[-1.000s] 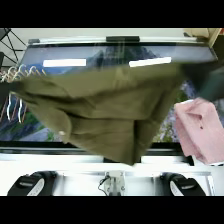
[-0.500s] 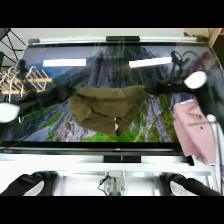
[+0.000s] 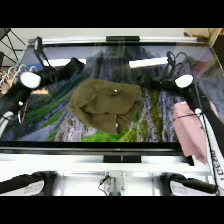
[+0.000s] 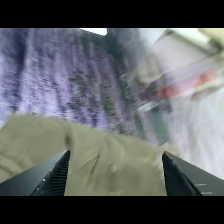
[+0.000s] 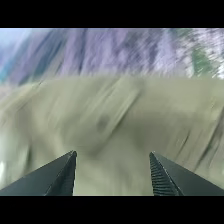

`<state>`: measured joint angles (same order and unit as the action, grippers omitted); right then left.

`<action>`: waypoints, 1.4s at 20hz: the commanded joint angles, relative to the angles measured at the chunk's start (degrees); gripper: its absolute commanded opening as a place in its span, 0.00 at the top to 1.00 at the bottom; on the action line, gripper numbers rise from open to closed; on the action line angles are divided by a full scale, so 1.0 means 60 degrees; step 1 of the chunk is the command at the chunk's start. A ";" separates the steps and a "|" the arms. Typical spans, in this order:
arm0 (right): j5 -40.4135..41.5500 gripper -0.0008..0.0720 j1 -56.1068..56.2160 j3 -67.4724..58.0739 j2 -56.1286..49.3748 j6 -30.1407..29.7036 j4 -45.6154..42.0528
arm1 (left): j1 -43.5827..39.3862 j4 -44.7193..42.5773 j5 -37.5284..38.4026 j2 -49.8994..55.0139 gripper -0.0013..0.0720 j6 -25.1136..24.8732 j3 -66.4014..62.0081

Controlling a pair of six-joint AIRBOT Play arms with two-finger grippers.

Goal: Fold the shirts.

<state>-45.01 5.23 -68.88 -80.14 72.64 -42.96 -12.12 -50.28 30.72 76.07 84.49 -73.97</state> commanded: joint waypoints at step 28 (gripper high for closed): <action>-0.3289 0.07 0.3260 0.1625 -0.0903 0.1596 -0.1942 | 0.3024 0.1078 0.3544 0.2178 0.89 -0.4750 0.2535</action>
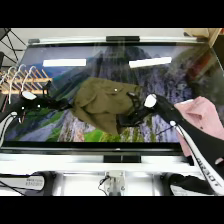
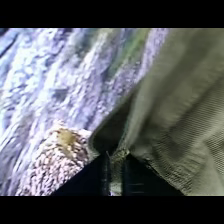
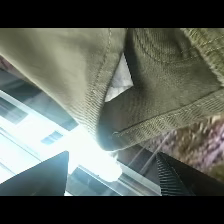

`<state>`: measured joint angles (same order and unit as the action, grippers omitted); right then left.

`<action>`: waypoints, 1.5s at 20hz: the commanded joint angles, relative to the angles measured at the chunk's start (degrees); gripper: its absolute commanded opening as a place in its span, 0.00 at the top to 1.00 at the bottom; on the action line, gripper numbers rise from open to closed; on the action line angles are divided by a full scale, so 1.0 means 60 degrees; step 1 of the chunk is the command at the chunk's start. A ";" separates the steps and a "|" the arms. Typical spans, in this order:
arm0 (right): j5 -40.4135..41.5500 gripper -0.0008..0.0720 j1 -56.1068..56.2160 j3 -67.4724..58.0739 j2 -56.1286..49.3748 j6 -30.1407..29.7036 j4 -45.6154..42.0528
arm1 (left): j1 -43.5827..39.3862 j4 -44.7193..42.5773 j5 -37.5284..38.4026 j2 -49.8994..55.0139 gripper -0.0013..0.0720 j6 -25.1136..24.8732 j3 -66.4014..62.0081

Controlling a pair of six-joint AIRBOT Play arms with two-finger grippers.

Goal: Fold the shirts.

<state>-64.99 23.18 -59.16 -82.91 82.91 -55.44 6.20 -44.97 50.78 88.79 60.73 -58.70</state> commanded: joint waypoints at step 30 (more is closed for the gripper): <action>0.0444 0.88 -0.1512 -0.2583 0.6787 -0.0350 0.0710 | 0.1067 0.0386 0.6714 -0.7111 0.89 0.4328 -0.5275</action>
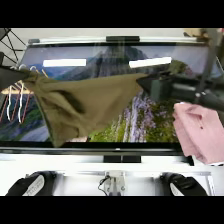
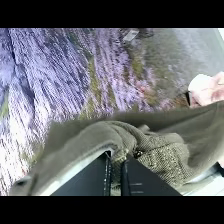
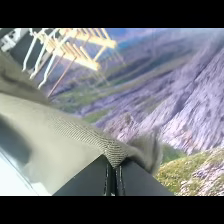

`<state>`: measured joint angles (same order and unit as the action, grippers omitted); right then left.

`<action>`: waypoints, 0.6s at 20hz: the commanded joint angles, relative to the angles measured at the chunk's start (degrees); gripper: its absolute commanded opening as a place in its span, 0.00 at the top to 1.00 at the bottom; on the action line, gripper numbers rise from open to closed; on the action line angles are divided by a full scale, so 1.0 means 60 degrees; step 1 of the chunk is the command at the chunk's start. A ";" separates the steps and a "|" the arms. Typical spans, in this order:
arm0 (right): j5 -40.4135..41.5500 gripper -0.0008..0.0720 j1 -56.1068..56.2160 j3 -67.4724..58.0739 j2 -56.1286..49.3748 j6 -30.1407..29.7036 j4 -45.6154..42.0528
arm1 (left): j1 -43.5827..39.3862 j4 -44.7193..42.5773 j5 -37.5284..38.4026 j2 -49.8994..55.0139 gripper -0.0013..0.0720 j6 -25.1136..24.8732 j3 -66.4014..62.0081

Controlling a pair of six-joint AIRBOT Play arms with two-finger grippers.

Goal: Fold the shirts.

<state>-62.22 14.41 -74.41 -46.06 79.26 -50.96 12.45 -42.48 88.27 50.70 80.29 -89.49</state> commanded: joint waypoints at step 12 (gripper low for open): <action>-0.1825 0.88 -0.0051 -0.0015 0.1096 0.3672 -0.1898 | 0.0022 0.0080 0.1825 -0.2073 0.89 0.2295 0.1993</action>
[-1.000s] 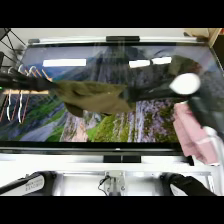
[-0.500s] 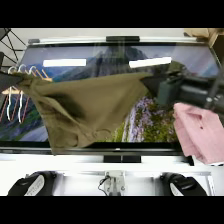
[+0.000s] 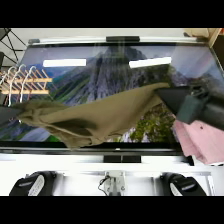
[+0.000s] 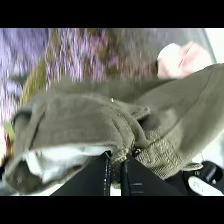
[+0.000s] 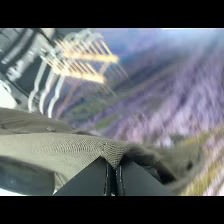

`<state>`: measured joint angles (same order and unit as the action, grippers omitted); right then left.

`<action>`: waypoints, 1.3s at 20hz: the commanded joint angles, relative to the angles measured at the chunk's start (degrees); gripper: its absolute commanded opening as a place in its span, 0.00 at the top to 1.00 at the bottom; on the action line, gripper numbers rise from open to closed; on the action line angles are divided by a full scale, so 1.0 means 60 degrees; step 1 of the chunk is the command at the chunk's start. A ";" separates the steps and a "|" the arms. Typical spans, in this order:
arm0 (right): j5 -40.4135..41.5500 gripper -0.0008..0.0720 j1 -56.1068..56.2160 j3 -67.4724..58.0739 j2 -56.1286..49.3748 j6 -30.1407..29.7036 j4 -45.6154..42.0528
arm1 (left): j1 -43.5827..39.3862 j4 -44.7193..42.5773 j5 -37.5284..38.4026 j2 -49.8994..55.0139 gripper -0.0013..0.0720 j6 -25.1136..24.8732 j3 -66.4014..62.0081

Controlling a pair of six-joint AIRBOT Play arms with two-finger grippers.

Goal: Fold the shirts.

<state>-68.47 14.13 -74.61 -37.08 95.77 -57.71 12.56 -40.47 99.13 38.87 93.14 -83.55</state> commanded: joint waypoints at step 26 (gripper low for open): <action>-0.0262 0.06 -0.2142 0.0022 -0.7912 -0.3650 -0.0517 | 0.0280 -0.2335 -0.2076 0.6156 0.36 -0.2313 0.2983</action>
<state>-54.81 3.03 -74.54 -84.16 65.93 -41.15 17.15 -42.52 79.92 77.23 75.88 -70.30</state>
